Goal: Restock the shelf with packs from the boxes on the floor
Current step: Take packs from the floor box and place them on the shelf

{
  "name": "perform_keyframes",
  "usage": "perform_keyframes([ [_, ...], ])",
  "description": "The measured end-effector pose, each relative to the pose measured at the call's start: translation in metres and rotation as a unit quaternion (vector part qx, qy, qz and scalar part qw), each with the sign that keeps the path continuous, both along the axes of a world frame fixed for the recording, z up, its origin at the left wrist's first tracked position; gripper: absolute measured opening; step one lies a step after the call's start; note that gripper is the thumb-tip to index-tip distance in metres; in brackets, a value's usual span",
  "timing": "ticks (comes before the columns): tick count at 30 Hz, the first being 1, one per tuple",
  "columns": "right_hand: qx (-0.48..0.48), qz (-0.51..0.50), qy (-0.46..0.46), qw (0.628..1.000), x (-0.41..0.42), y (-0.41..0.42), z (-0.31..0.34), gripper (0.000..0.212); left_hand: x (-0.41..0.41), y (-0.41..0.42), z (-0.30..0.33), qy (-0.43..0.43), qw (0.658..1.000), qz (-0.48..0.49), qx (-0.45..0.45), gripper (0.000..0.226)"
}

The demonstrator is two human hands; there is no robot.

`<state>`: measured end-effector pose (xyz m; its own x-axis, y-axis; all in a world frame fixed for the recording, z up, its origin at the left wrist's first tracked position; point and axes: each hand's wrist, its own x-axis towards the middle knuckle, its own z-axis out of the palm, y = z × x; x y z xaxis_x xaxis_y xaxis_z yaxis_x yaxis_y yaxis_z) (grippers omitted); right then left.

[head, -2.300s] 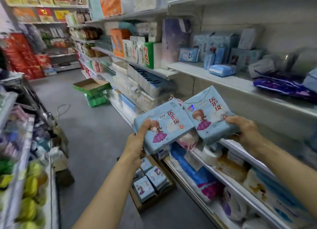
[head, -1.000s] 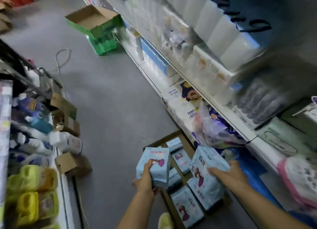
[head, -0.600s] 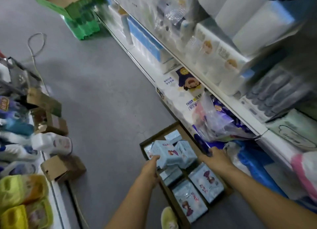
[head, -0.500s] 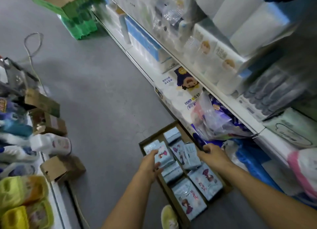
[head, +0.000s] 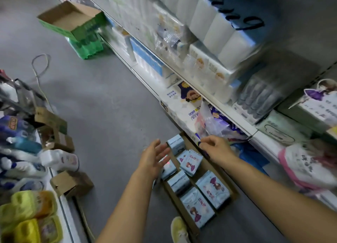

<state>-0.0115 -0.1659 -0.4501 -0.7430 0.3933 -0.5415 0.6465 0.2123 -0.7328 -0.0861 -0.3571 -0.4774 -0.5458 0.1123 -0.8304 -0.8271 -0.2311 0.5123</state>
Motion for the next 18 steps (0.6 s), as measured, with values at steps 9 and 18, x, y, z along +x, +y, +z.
perform_keyframes([
  [9, -0.017, -0.006, 0.040, 0.999, 0.074, -0.011, 0.036, 0.013, 0.054, -0.024, 0.045, 0.059, 0.998, 0.005, 0.015, 0.031],
  [18, -0.035, 0.063, -0.009, 0.997, 0.115, -0.070, 0.017, 0.013, 0.113, -0.112, 0.030, 0.042, 0.998, 0.050, -0.014, 0.025],
])
